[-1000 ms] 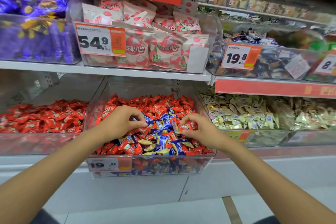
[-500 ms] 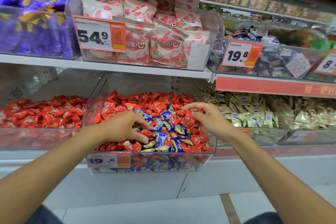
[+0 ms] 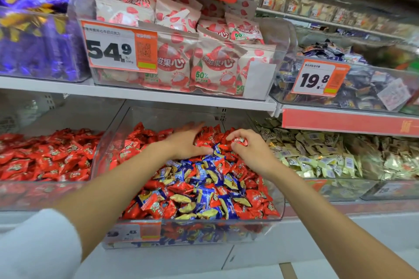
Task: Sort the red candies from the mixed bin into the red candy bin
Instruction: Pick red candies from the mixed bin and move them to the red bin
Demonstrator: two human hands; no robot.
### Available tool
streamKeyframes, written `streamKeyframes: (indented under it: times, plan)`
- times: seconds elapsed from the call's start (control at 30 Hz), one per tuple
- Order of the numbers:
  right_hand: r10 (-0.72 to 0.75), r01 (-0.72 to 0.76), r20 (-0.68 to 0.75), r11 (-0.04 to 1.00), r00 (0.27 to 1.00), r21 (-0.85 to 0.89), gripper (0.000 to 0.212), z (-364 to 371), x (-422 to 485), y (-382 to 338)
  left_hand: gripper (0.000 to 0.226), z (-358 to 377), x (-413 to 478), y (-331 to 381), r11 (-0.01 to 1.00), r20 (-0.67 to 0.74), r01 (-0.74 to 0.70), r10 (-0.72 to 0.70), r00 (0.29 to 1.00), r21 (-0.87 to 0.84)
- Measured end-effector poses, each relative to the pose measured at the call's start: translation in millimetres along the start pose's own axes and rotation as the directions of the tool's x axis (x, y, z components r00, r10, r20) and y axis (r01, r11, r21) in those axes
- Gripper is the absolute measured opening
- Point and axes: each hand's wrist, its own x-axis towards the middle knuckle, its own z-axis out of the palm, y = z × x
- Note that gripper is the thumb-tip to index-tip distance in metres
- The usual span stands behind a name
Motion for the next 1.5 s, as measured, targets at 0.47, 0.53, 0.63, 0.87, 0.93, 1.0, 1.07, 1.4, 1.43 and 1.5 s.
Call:
streamKeyframes:
  times: [0.47, 0.53, 0.63, 0.87, 0.93, 1.0, 1.07, 1.4, 1.43, 1.5]
  plan:
    - [-0.053, 0.051, 0.067, 0.998, 0.996, 0.028, 0.029, 24, 39, 1, 0.012, -40, -56, -31, 0.982, -0.341, -0.161, 0.118, 0.932, -0.101]
    - [-0.100, 0.106, 0.111, 0.993, 0.989, -0.054, 0.031, 35, 50, -3, 0.012, -40, -68, -35, 0.982, -0.333, -0.160, 0.117, 0.936, -0.104]
    - [-0.103, 0.180, 0.293, 0.951, 0.950, -0.250, 0.054, 54, 60, -3, 0.011, -36, -79, -42, 0.979, -0.290, -0.164, 0.124, 0.949, -0.119]
    - [-0.176, 0.276, 0.393, 0.937, 0.903, -0.214, 0.024, 67, 60, -5, 0.023, -34, -93, -42, 0.986, -0.282, -0.114, 0.075, 0.956, -0.125]
    - [-0.200, 0.261, 0.366, 0.957, 0.909, -0.124, 0.019, 60, 57, -9, 0.022, -33, -97, -41, 0.982, -0.300, -0.118, 0.070, 0.951, -0.146]
    - [-0.208, 0.244, 0.326, 0.967, 0.922, -0.074, 0.011, 50, 52, -13, 0.021, -35, -101, -40, 0.980, -0.309, -0.115, 0.061, 0.949, -0.160]
    - [-0.213, 0.229, 0.261, 0.973, 0.941, -0.032, 0.009, 42, 46, -17, 0.021, -36, -105, -40, 0.979, -0.310, -0.105, 0.047, 0.950, -0.172]
    - [-0.227, 0.222, 0.073, 0.973, 0.971, 0.071, 0.017, 31, -6, -30, 0.020, -45, -134, -34, 0.950, -0.410, -0.193, 0.079, 0.909, -0.244]
    - [-0.228, 0.223, 0.066, 0.972, 0.971, 0.072, 0.020, 32, -10, -33, 0.018, -48, -140, -35, 0.944, -0.427, -0.203, 0.076, 0.901, -0.261]
    - [-0.232, 0.224, 0.078, 0.969, 0.970, 0.104, 0.023, 37, -18, -46, 0.017, -57, -154, -42, 0.935, -0.454, -0.205, 0.054, 0.889, -0.290]
